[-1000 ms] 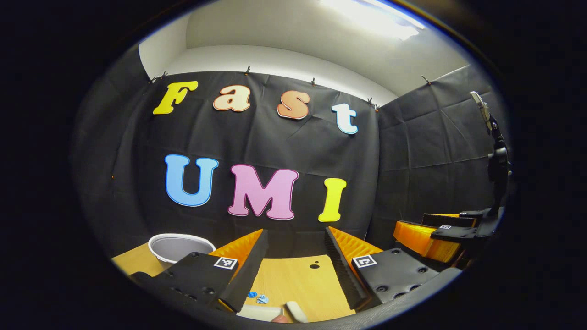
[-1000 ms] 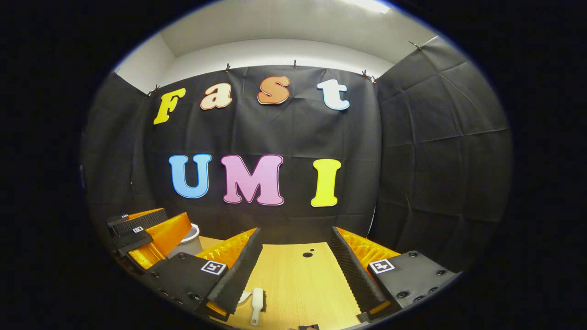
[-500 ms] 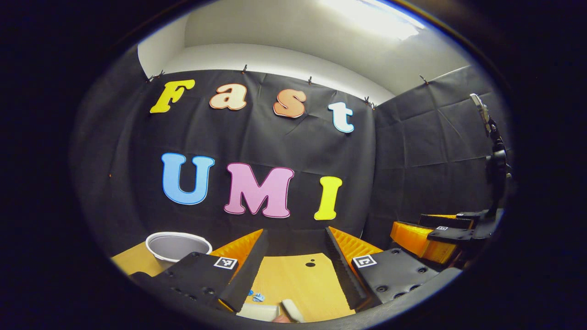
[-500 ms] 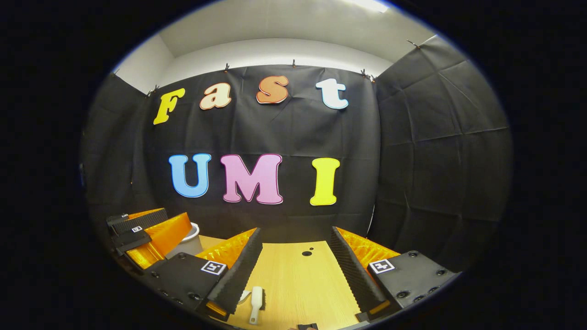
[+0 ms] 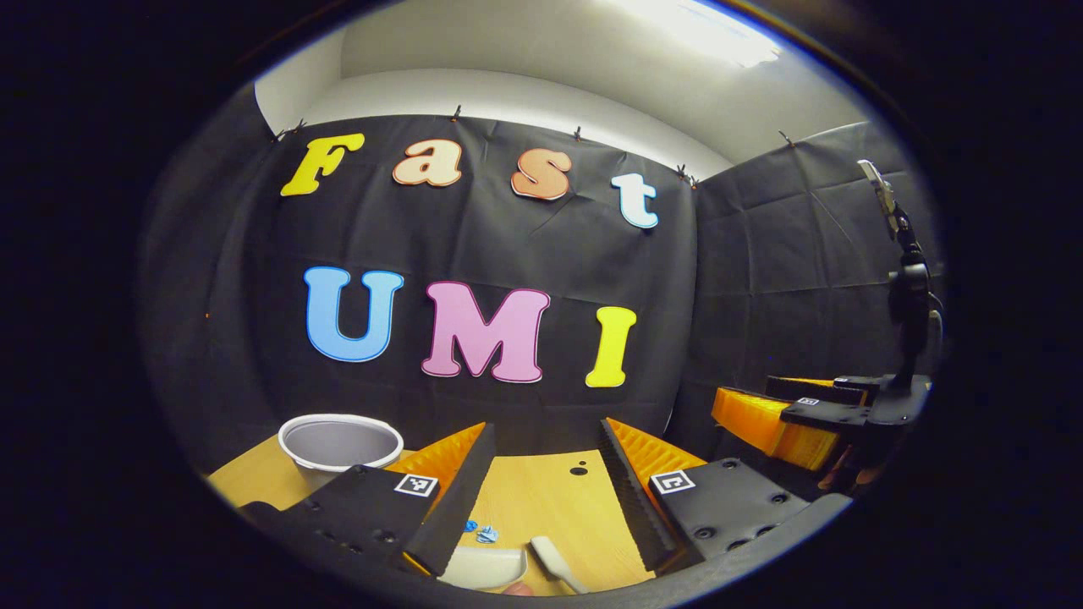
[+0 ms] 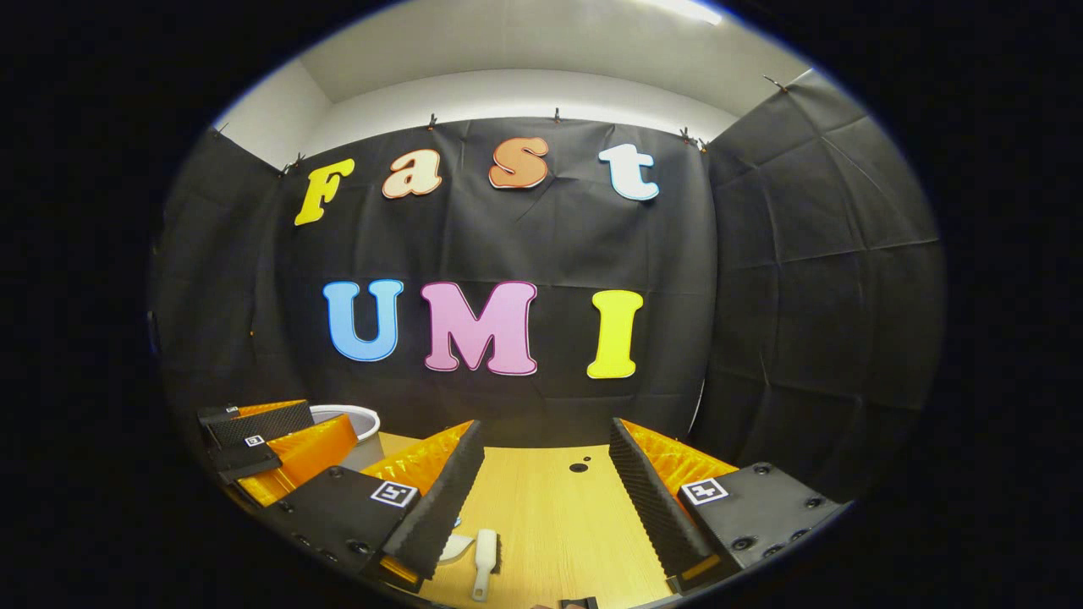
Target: Pick up the small broom and dustpan from the desktop, sweep the trash into the dustpan with the broom, and then empty the trash into the garbage bin.
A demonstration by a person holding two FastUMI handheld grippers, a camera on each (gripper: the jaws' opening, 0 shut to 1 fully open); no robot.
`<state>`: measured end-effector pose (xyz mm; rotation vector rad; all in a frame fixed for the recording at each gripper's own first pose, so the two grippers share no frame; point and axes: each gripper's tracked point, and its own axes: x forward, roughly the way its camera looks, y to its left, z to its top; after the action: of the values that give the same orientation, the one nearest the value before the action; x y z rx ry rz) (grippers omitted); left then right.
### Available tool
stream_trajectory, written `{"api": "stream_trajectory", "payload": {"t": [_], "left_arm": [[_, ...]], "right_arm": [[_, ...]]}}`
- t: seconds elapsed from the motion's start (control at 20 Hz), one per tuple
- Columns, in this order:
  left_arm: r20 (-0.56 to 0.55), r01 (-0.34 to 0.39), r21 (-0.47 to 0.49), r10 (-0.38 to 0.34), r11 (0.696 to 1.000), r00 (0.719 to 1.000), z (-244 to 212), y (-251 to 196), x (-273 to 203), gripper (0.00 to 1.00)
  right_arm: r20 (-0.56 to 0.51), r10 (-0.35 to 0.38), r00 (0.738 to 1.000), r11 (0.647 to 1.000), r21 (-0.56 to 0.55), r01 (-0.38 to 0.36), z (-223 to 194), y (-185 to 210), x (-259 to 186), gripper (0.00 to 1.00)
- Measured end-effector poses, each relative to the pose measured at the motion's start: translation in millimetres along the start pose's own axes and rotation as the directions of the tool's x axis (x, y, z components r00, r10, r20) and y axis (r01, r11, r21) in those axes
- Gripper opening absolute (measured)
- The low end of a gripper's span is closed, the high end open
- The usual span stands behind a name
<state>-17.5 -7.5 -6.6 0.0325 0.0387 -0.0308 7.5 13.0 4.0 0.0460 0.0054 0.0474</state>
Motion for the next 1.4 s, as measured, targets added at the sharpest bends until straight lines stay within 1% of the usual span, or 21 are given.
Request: {"api": "stream_trajectory", "payload": {"t": [0.05, 0.1, 0.15, 0.2, 0.5, 0.65, 0.75, 0.8, 0.85, 0.9, 1.0, 1.1, 1.15, 1.2, 1.25, 1.3, 1.35, 1.4], "left_arm": [[0.005, -0.004, -0.002, 0.004, 1.000, 1.000, 1.9, 2.7, -0.3, 0.74], [0.007, -0.009, -0.005, 0.009, 1.000, 1.000, 1.3, 6.4, 0.1, 0.72], [0.007, -0.014, -0.009, 0.014, 1.000, 1.000, 1.0, 9.1, -0.2, 0.72], [0.003, -0.018, -0.013, 0.018, 1.000, 1.000, -1.0, 12.3, 0.6, 0.74], [-0.062, -0.015, -0.027, 0.013, 1.000, 0.998, -25.0, 23.5, -1.5, 0.74], [-0.087, -0.020, -0.038, 0.017, 0.999, 0.996, -33.3, 35.1, -6.0, 0.74], [-0.131, -0.042, -0.062, 0.034, 0.997, 0.991, -47.0, 44.5, -10.5, 0.74], [-0.165, -0.052, -0.086, 0.037, 0.995, 0.986, -57.7, 46.8, -13.0, 0.72], [-0.204, -0.055, -0.118, 0.030, 0.992, 0.979, -68.1, 46.5, -17.1, 0.74], [-0.240, -0.073, -0.147, 0.036, 0.986, 0.970, -79.6, 49.1, -22.9, 0.74], [-0.325, -0.141, -0.180, 0.076, 0.974, 0.943, -105.6, 59.7, -30.9, 0.74], [-0.429, -0.193, -0.179, 0.100, 0.965, 0.898, -138.9, 63.0, -42.6, 0.74], [-0.485, -0.209, -0.174, 0.101, 0.962, 0.868, -156.9, 61.0, -50.1, 0.74], [-0.555, -0.217, -0.163, 0.093, 0.962, 0.827, -176.5, 57.6, -59.2, 0.74], [-0.627, -0.230, -0.157, 0.083, 0.960, 0.775, -192.4, 54.3, -68.9, 0.75], [-0.669, -0.241, -0.159, 0.075, 0.957, 0.739, -204.6, 52.2, -73.1, 0.76], [-0.704, -0.254, -0.172, 0.062, 0.952, 0.707, -222.1, 51.1, -75.0, 0.76], [-0.741, -0.271, -0.179, 0.051, 0.946, 0.670, -230.3, 50.0, -74.8, 0.76]], "right_arm": [[0.001, 0.006, 1.000, 1.000, -0.002, -0.006, 1.0, 4.1, 1.4, 0.97], [0.001, 0.012, 1.000, 1.000, -0.004, -0.012, 1.5, 8.3, 2.3, 0.97], [0.002, 0.019, 1.000, 1.000, -0.007, -0.019, 2.0, 12.2, 3.5, 0.97], [0.003, 0.025, 1.000, 1.000, -0.011, -0.025, 3.0, 15.0, 6.0, 0.97], [-0.008, 0.062, 0.998, 0.997, -0.041, -0.062, -0.3, 32.7, 14.4, 0.97], [-0.036, 0.100, 0.994, 0.994, -0.035, -0.101, -8.9, 45.6, 22.0, 0.96], [-0.063, 0.122, 0.991, 0.992, -0.013, -0.123, -20.0, 55.2, 28.0, 0.97], [-0.078, 0.135, 0.988, 0.991, 0.002, -0.135, -26.4, 60.2, 30.8, 0.97], [-0.097, 0.152, 0.984, 0.988, 0.015, -0.151, -34.5, 66.8, 34.0, 0.97], [-0.121, 0.175, 0.977, 0.984, 0.024, -0.174, -43.9, 74.0, 36.3, 0.96], [-0.188, 0.215, 0.958, 0.977, 0.044, -0.211, -68.2, 84.1, 40.8, 0.97], [-0.245, 0.229, 0.942, 0.973, 0.058, -0.222, -94.0, 86.0, 47.4, 0.97], [-0.282, 0.231, 0.931, 0.973, 0.066, -0.222, -110.5, 85.0, 50.4, 0.97], [-0.326, 0.222, 0.919, 0.975, 0.065, -0.213, -129.3, 82.0, 54.8, 0.97], [-0.394, 0.204, 0.896, 0.979, 0.059, -0.197, -157.5, 75.7, 58.0, 0.97], [-0.477, 0.177, 0.861, 0.983, 0.047, -0.176, -188.6, 67.7, 60.2, 0.97], [-0.576, 0.170, 0.800, 0.984, 0.060, -0.166, -219.2, 62.6, 50.3, 0.97], [-0.657, 0.183, 0.731, 0.982, 0.082, -0.171, -249.8, 64.0, 42.4, 0.98]]}}
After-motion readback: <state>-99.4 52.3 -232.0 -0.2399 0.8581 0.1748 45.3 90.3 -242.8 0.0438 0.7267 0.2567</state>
